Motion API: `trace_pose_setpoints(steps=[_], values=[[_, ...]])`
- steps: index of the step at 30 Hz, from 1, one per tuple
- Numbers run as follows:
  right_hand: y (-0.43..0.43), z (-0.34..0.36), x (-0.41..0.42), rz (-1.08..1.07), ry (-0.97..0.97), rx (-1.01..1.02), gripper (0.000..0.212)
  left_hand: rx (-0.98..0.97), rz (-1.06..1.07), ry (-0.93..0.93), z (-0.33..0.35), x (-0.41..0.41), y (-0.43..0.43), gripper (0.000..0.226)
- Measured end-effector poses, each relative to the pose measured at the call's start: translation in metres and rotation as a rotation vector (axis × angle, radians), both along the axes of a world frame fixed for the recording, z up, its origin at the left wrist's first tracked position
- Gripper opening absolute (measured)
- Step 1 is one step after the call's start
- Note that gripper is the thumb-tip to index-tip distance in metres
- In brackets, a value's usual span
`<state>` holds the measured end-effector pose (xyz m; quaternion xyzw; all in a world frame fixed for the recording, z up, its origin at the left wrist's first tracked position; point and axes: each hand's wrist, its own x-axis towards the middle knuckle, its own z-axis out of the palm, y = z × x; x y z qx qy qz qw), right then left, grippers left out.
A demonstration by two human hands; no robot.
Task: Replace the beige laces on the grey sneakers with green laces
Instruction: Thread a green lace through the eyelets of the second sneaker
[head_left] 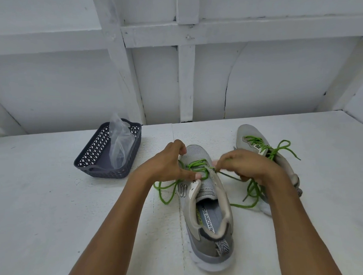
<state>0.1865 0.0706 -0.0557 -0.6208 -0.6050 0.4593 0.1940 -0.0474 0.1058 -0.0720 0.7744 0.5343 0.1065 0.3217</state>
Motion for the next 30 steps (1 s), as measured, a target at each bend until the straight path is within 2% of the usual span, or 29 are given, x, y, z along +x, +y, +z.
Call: trace_pose_setpoints(steps=[2, 6, 8, 11, 15, 20, 23, 25, 28, 30], values=[[-0.001, -0.003, -0.007, 0.087, -0.057, 0.016, 0.028, 0.003, -0.001, 0.008, 0.000, 0.000, 0.000, 0.075], [0.002, -0.007, -0.010, -0.108, 0.240, 0.105, 0.029, 0.010, 0.003, 0.012, -0.001, 0.000, -0.001, 0.072], [0.002, -0.009, -0.012, -0.155, 0.290, 0.106, 0.030, 0.012, -0.009, 0.026, -0.001, 0.000, -0.001, 0.067], [0.000, -0.011, -0.015, -0.167, 0.229, 0.091, 0.026, 0.055, -0.084, 0.026, 0.000, -0.004, -0.001, 0.047], [0.000, -0.012, -0.011, -0.135, 0.061, 0.121, 0.022, 0.091, -0.137, -0.174, 0.004, -0.012, -0.005, 0.010], [0.000, -0.018, -0.010, -0.105, -0.033, 0.089, 0.019, 0.035, -0.221, -0.024, 0.007, -0.013, -0.006, 0.011], [0.000, -0.019, -0.011, -0.071, -0.019, 0.103, 0.016, 0.046, -0.229, -0.041, 0.005, -0.015, -0.008, 0.002], [-0.002, -0.018, -0.013, -0.051, 0.023, 0.129, 0.019, 0.013, -0.175, -0.136, 0.005, -0.016, -0.008, 0.009], [-0.005, -0.018, -0.017, -0.013, 0.045, 0.169, 0.027, -0.101, -0.069, -0.381, 0.007, -0.020, -0.007, 0.015], [-0.005, -0.019, -0.017, -0.012, 0.043, 0.184, 0.028, -0.126, -0.028, -0.461, 0.008, -0.022, -0.007, 0.015]])
